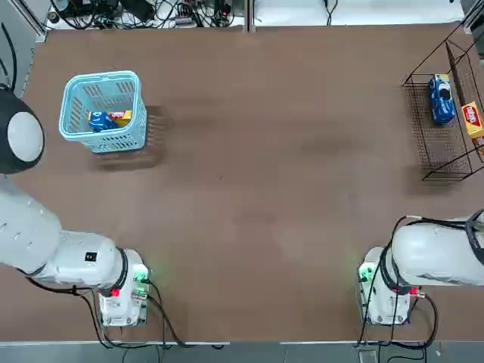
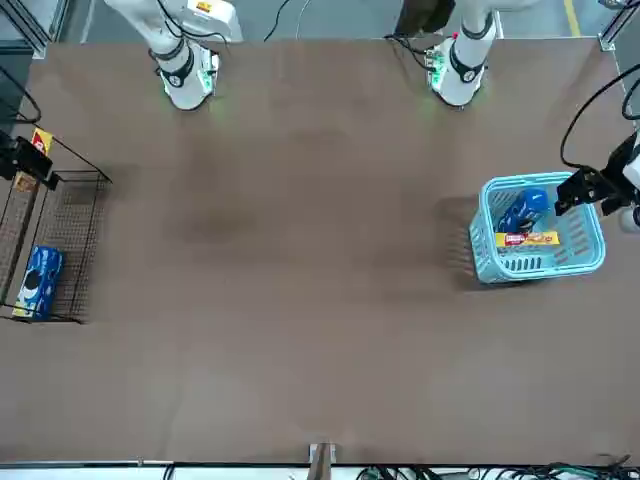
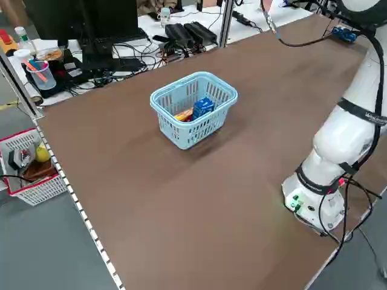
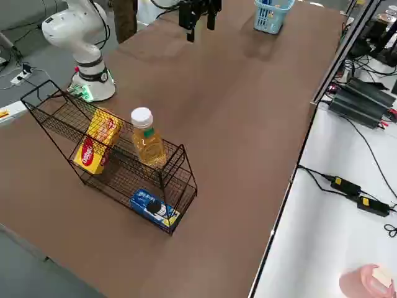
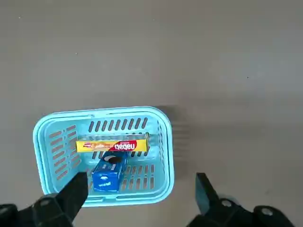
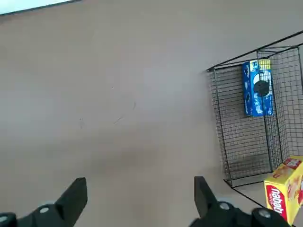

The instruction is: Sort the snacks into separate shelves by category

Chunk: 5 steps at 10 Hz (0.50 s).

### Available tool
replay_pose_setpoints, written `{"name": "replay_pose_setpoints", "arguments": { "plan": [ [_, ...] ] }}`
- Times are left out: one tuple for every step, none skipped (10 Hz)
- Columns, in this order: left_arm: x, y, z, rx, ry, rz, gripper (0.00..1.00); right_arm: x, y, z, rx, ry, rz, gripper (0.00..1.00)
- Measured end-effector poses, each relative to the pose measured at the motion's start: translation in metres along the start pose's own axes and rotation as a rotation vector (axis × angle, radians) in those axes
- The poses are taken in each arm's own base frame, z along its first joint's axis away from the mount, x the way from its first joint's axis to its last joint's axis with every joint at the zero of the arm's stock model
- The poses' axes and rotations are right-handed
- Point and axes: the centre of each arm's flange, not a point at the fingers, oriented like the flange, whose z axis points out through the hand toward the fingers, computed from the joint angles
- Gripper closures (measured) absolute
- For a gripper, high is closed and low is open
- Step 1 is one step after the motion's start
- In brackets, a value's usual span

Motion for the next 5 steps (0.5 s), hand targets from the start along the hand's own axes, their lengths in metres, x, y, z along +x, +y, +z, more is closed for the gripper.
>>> {"name": "replay_pose_setpoints", "arguments": {
  "plan": [
    [0.0,0.0,0.0,0.0,0.0,0.001,0.0,-0.001,-0.001,0.0,-0.005,-0.003,-0.002,0.0],
    [0.0,-0.001,0.0,0.0,0.0,0.002,0.0,-0.001,-0.001,0.0,-0.006,-0.006,-0.001,0.0],
    [0.0,-0.003,0.001,0.0,-0.002,0.003,0.0,-0.001,-0.001,0.0,-0.006,-0.006,-0.003,0.0],
    [0.001,-0.009,0.003,0.001,-0.006,0.003,0.0,-0.001,-0.002,0.0,-0.005,-0.003,-0.004,0.0],
    [0.002,-0.023,0.007,0.0,-0.011,-0.009,0.0,-0.001,-0.004,-0.001,-0.003,0.001,-0.007,0.0]
  ]
}}
